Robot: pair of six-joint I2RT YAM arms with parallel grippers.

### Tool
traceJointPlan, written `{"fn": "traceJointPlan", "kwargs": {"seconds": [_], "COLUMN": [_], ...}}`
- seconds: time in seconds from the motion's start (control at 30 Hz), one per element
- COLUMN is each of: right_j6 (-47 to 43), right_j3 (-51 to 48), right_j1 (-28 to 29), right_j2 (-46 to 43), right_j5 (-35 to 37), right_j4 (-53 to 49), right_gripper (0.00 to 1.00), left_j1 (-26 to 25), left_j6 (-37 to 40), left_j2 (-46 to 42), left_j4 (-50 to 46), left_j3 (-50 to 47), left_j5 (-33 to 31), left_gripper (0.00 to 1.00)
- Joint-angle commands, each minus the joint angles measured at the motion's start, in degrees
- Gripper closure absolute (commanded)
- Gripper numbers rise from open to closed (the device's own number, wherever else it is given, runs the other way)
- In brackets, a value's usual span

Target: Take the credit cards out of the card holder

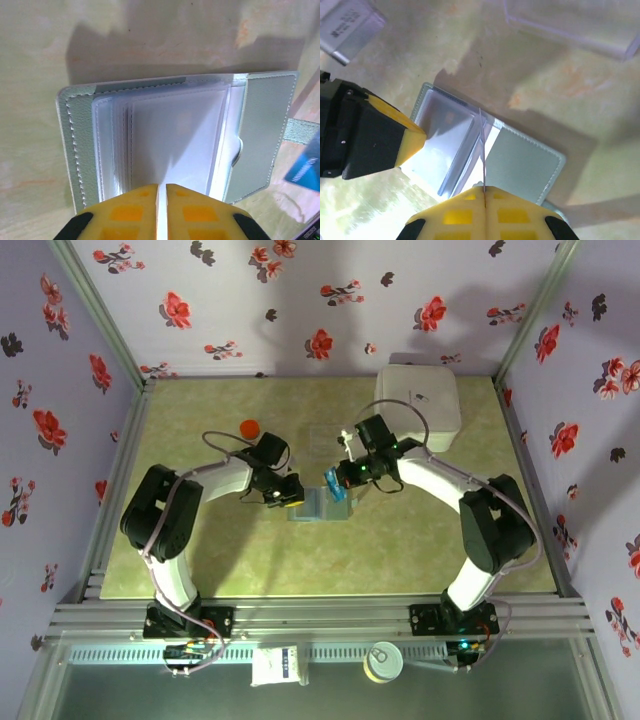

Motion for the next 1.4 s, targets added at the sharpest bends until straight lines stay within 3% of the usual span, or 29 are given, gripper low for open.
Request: {"fn": "traceJointPlan", "kwargs": {"seconds": [0.0,0.13,0.4,0.9,1.37], "right_j6": [-18.8,-32.0,-47.6,-55.3,-61.6], "right_j3": [7.4,15.5,30.3,64.4,71.7], "right_j1": [-0.5,-0.6,-0.6,-2.0,-3.1], "right_j2": [2.3,6.7,14.8,35.3,43.5], "right_j5": [3.6,5.3,8.1,7.9,4.4], "right_j4": [-10.3,-17.9,-26.2,-42.5,-44.9], "right_gripper": [1.00,1.00,1.00,1.00,1.00], "left_j1": [0.7,1.3,3.0,6.4,6.4], "left_j6": [-0.7,-0.3,-0.4,0.4,0.3], "left_j2": [-3.0,-4.4,-7.6,-9.6,-9.3], "left_j4": [1.6,1.6,2.1,1.6,1.0], "left_j3": [-1.2,-1.7,-4.7,-6.8,-6.6], "left_j5": [1.4,1.6,1.4,1.9,2.1], "left_gripper": [0.87,0.84,0.83,0.83,0.83]}}
